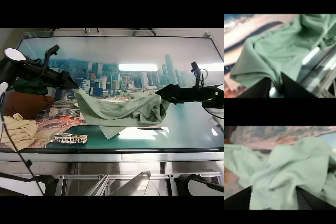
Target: Fold the shirts.
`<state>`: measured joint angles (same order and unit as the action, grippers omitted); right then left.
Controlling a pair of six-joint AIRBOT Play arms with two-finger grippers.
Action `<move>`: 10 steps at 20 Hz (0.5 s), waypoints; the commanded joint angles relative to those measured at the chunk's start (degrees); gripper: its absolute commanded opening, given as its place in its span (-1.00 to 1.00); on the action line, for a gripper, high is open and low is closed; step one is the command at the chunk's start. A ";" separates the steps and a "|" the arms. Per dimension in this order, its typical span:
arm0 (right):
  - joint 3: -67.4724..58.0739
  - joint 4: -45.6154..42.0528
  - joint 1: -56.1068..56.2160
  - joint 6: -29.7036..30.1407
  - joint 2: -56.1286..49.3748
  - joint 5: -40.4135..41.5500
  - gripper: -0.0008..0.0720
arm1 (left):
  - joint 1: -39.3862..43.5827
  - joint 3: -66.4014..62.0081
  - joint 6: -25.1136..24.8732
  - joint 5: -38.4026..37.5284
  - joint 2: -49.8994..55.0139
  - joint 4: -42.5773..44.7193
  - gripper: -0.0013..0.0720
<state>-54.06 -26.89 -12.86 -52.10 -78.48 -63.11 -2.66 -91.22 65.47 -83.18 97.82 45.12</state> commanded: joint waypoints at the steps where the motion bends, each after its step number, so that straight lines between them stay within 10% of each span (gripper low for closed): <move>1: -3.34 -0.28 -2.19 1.38 -6.80 6.34 0.68 | -0.35 -8.44 2.29 1.38 8.76 0.48 0.84; 10: -11.13 -6.54 -15.32 -1.03 -6.62 -6.84 0.68 | -7.48 -1.66 6.54 -9.25 0.96 0.42 0.98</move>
<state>-64.23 -32.56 -26.11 -52.53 -84.53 -64.31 -8.88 -99.11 71.66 -90.87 102.45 45.50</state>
